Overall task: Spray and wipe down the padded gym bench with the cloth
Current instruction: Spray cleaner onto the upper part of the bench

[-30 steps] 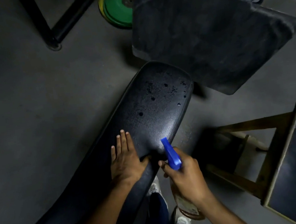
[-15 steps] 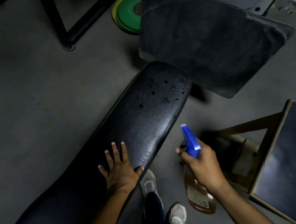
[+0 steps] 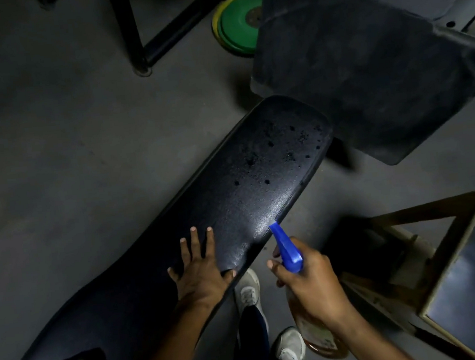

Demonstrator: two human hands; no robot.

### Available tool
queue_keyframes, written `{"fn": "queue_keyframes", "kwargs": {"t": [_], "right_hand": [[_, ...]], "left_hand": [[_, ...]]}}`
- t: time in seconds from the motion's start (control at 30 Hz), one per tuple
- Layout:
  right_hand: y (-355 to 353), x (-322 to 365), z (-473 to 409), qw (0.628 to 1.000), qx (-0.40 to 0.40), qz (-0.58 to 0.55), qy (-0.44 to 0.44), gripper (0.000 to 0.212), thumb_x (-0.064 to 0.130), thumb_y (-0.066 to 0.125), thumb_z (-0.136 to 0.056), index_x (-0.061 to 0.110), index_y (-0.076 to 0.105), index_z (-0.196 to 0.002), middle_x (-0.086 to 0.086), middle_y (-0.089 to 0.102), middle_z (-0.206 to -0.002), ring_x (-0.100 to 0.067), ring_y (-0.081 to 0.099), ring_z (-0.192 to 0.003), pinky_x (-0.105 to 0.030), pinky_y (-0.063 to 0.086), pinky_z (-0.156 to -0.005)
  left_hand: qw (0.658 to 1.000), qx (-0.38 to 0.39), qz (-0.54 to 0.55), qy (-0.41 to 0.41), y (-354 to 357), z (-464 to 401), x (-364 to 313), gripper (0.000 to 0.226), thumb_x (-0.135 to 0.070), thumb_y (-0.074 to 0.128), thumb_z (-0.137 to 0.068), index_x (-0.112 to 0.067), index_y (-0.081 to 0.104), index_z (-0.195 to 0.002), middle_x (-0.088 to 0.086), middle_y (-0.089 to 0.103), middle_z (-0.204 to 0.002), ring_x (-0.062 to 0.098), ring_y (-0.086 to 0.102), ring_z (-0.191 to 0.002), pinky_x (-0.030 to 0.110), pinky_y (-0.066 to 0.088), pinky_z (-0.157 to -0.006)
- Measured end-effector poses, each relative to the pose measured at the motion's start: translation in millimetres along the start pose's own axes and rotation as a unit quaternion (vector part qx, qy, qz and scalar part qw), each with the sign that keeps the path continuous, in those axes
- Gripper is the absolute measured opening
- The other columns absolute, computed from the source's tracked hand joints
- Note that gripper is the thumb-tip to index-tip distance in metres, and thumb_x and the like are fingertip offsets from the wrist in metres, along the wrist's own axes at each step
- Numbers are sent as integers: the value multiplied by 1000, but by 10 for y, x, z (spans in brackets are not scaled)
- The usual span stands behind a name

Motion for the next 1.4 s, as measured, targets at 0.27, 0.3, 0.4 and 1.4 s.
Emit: {"fn": "queue_keyframes", "kwargs": {"t": [0.27,0.3,0.4,1.4], "right_hand": [[-206,-153,86,999,-48,19,17,20,16,82,-86,20,63,-83,-1,71,-73,-13,72,-56,-31,56,-63],[-220,-165,99,999,-46,24,15,22,16,83,-86,19,62,-80,-1,70,-71,-13,72,-56,-29,55,-62],[-193,-185,164,999,-18,44,1,22,18,83,-86,20,62,-80,-2,70,-69,-14,71,-57,-34,56,-66],[5,-363,545,996,0,93,-2,23,19,82,-87,21,60,-79,0,69,-64,-6,69,-56,-16,47,-58]], "left_hand": [[1000,-23,0,17,39,101,50,106,-65,58,-83,-36,-16,-154,-6,-29,-161,25,-17,-151,67,23,-111],[1000,-26,-2,18,49,114,61,105,-65,56,-84,-35,-15,-154,-5,-28,-162,25,-16,-152,66,22,-112],[999,-37,-10,23,80,163,98,100,-66,51,-85,-33,-13,-155,-4,-25,-163,24,-13,-152,60,17,-117],[996,74,47,5,181,408,444,117,-70,63,-77,-35,-20,-153,-8,-38,-157,21,-27,-149,68,16,-113]]}}
Point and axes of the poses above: each hand's wrist, its own z-axis away from the middle knuckle, its own y-axis out of the palm, x = y × z, the point moved 4 cm from there along -z, towards the middle knuckle
